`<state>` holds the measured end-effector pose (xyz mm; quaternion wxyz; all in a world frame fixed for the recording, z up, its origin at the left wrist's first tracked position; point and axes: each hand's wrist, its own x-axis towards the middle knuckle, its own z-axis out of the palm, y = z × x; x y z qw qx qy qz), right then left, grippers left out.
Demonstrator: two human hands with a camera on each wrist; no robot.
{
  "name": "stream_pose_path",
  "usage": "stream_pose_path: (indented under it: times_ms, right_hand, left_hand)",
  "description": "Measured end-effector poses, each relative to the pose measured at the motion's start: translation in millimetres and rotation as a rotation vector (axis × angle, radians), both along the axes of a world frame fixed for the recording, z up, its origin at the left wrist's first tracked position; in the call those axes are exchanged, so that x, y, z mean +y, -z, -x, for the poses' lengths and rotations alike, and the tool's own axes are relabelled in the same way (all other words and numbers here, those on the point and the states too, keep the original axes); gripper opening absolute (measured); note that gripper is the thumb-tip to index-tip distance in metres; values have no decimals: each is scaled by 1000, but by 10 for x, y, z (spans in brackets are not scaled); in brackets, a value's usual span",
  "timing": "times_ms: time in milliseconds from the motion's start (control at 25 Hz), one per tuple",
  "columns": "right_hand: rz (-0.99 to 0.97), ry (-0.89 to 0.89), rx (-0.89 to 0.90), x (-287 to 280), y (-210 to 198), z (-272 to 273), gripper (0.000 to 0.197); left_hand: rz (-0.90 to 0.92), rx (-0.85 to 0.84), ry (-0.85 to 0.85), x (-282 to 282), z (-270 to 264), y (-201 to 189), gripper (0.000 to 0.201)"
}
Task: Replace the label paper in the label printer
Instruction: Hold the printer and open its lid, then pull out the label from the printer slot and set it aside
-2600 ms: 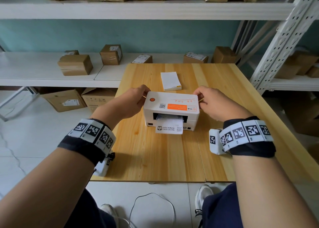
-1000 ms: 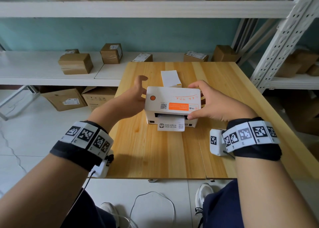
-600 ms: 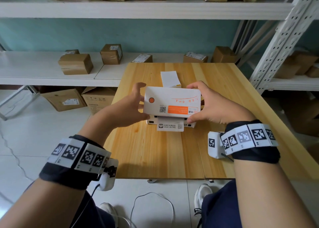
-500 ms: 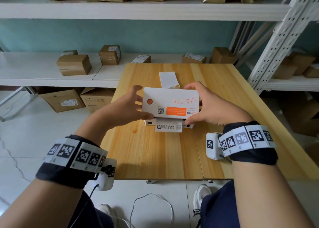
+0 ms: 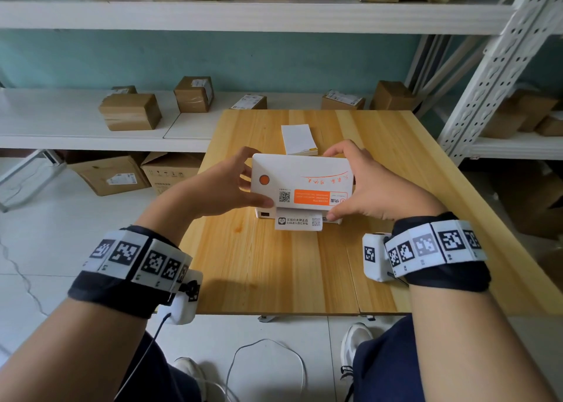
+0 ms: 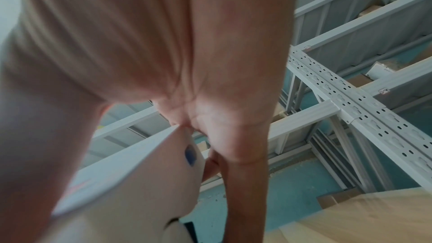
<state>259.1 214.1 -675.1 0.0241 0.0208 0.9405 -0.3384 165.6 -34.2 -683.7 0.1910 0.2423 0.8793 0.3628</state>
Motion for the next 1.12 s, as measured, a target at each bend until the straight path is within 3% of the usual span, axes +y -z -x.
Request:
stream_pose_path:
  times_ms: [200,400,520,800,960,1120]
  right_hand:
    - [239,121,-37,19,-47,8,90]
    - [319,136,-109,-43,-80,150,61]
    - [459,194,-145,-76,-76,208,72]
    - [609,316,-178,-120,-57,284,73]
    - [555,284,-144,-143,-82,238,60]
    - [343,301,158,-153,-173,36,32]
  left_hand:
    - [-10,-6,9,-6,-4,12,83]
    - [10,-14,11,21,31,-12,83]
    - [4,-9,10,22,27,11,82]
    - [9,-16,10,40,26,-24,80]
    - [-2,-60,7,50,44,-25,84]
    - [-16,-76,8,59,28,-30,83]
